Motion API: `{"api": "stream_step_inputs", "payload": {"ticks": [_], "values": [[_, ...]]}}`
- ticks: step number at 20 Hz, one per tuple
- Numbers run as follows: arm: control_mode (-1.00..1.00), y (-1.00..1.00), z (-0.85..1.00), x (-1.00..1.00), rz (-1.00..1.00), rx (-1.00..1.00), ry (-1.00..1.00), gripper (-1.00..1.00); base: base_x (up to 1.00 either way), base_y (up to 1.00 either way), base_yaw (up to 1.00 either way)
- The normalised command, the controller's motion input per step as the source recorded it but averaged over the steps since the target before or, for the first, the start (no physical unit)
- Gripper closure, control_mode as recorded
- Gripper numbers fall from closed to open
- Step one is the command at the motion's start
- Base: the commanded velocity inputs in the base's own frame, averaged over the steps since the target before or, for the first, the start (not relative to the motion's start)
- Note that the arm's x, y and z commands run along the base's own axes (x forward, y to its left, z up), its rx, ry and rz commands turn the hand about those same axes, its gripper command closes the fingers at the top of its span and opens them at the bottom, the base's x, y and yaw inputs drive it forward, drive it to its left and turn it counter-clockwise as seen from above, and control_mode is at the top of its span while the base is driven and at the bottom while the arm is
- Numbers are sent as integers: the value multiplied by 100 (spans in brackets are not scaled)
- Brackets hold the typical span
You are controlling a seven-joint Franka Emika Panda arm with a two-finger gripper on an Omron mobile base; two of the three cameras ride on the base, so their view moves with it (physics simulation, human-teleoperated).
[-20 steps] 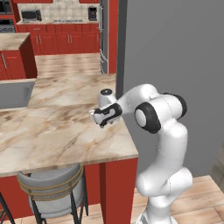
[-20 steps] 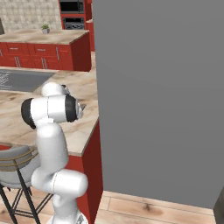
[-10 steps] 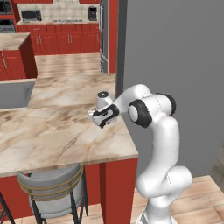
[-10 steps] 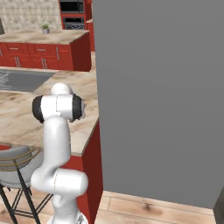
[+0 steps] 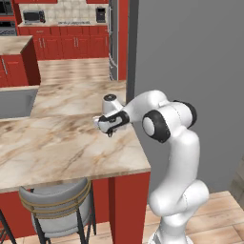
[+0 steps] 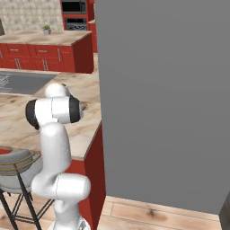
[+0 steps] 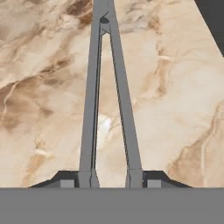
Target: Pick up the tongs from the counter and place them near the plate next to the oven.
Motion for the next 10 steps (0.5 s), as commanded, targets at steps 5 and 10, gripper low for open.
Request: {"api": "stream_step_inputs", "payload": {"ticks": [5,10], "values": [[-100,0,100,-99,0,0,-10,100,0,0,0],[-100,-12,100,-100,0,4,-14,100,0,0,0]]}}
